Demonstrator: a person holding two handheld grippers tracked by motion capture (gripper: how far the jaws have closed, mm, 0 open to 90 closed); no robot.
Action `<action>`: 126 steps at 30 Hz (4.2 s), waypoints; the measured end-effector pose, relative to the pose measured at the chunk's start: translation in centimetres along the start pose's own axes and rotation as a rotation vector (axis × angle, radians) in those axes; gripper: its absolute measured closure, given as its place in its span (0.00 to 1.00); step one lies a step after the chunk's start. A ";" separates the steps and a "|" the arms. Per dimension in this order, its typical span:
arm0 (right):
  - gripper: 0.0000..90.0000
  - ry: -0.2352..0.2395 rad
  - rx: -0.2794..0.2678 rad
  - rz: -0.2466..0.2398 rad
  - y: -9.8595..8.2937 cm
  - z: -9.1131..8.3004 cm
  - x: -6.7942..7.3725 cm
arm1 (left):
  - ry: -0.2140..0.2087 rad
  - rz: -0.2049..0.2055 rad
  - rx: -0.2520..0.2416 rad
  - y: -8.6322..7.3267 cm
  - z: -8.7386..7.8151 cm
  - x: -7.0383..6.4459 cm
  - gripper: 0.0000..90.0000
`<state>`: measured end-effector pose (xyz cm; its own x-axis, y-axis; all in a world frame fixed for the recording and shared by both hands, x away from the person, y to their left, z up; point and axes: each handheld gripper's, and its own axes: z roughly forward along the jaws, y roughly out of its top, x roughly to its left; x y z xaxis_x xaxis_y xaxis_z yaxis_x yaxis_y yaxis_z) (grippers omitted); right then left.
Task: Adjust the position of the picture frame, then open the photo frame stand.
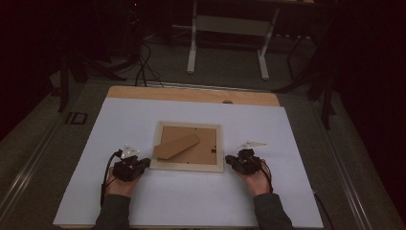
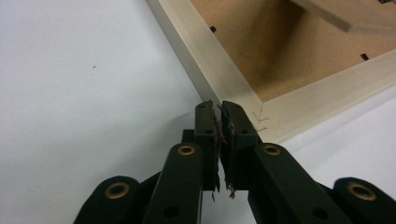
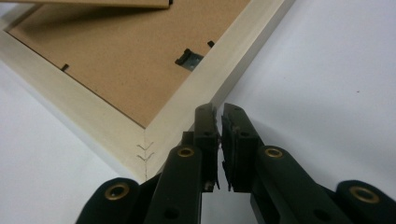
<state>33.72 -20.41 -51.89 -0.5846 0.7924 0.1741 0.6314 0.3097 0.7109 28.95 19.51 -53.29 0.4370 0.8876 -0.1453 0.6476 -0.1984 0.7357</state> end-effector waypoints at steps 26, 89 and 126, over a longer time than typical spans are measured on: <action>0.85 0.004 -0.045 0.010 0.1 -1.9 -0.9 | -0.015 -0.034 -0.117 1.3 -3.2 1.3 0.87; 0.83 -0.003 -0.084 0.053 -0.4 -3.5 -2.4 | -0.207 0.028 -0.153 8.0 -4.1 1.0 0.65; 0.67 -0.002 -0.086 0.055 -0.5 -3.3 -2.3 | -0.377 -0.044 0.065 9.8 4.3 1.5 0.36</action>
<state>33.09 -24.15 -50.35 -0.5491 0.8080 0.2135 0.6164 0.2189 0.7564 38.63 17.15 -49.17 0.5990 0.6832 -0.4177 0.7036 -0.2000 0.6819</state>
